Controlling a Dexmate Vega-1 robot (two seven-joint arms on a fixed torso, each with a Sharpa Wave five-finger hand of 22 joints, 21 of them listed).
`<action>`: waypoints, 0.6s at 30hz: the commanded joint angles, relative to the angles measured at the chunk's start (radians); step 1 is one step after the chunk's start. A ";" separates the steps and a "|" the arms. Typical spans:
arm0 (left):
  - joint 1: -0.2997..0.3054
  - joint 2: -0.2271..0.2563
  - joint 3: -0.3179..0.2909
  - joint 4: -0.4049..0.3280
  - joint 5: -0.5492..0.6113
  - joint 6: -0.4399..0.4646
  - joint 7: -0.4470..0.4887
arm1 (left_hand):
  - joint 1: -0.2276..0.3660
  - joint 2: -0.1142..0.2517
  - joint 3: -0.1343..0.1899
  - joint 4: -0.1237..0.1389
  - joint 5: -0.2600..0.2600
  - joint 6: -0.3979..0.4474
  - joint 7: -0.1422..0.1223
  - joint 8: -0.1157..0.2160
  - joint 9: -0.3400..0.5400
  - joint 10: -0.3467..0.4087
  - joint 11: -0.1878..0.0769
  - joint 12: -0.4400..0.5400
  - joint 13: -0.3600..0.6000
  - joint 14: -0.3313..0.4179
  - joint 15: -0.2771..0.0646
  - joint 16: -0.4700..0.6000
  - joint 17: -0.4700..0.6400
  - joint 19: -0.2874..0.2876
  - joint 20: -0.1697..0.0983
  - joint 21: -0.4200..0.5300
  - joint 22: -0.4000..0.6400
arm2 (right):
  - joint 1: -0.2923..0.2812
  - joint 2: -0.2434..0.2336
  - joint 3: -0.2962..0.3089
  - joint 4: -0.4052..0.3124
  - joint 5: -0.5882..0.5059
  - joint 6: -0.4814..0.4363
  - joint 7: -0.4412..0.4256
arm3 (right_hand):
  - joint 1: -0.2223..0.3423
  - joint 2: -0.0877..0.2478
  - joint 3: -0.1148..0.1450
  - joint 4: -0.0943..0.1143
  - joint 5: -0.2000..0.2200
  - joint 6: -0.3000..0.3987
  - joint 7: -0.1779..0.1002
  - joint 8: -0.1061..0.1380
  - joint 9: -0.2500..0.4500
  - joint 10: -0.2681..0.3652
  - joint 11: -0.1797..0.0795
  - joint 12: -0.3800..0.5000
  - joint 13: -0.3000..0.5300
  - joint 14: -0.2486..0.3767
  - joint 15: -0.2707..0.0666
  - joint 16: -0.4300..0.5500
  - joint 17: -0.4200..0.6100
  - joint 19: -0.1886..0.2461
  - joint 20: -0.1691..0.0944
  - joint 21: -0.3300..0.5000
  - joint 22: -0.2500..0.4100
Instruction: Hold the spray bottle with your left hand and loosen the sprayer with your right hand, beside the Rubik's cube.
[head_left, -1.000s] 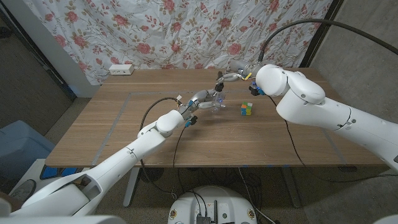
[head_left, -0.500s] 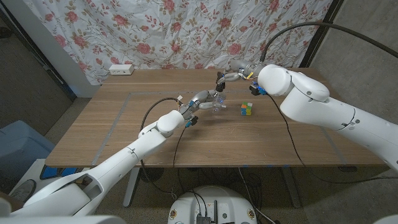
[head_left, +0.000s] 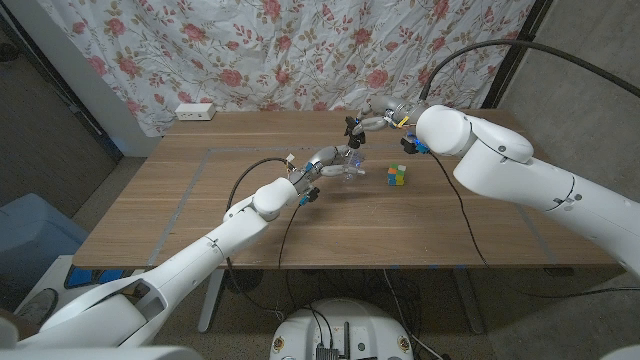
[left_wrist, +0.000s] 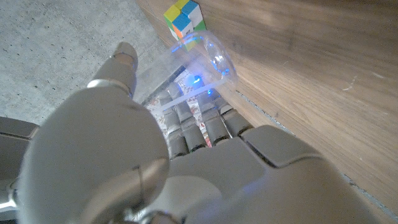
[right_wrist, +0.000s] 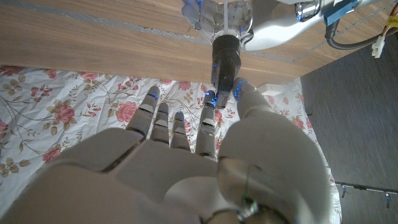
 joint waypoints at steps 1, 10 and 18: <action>0.013 0.005 0.000 -0.013 -0.001 -0.001 0.001 | -0.070 0.095 0.018 0.010 0.002 0.006 0.011 0.003 0.003 0.020 -0.008 -0.003 0.004 0.008 -0.115 -0.001 0.002 0.006 -0.026 -0.004 0.005 | -0.045 -0.003 0.039 -0.014 0.046 0.018 -0.065 | 0.042 -0.002 0.021 0.000 0.013 0.022 -0.013 0.019 0.009 0.010 -0.009 0.006 0.000 0.005 -0.006 0.002 0.003 0.014 -0.003 0.005 0.002; 0.024 0.013 -0.006 -0.031 0.001 0.008 0.011 | -0.073 0.097 0.019 0.010 0.002 0.006 0.011 0.003 0.003 0.020 -0.006 -0.004 0.005 0.008 -0.114 -0.002 0.002 0.006 -0.025 -0.004 0.005 | -0.058 -0.011 0.060 -0.010 0.089 0.042 -0.078 | 0.105 -0.011 0.042 -0.002 0.021 0.059 -0.031 0.039 0.023 0.022 -0.019 0.007 0.000 0.013 -0.013 0.007 0.004 0.020 -0.013 0.003 0.001; 0.024 0.011 -0.006 -0.028 -0.001 0.007 0.010 | -0.074 0.099 0.021 0.009 0.002 0.006 0.011 0.003 0.003 0.019 -0.005 -0.005 0.006 0.009 -0.114 -0.003 0.002 0.006 -0.024 -0.004 0.005 | -0.049 -0.023 0.064 -0.001 0.116 0.060 -0.068 | 0.172 -0.032 0.061 -0.008 0.028 0.063 -0.051 0.047 0.034 0.021 -0.025 0.004 0.000 0.008 -0.021 0.006 0.005 0.011 -0.019 -0.003 0.001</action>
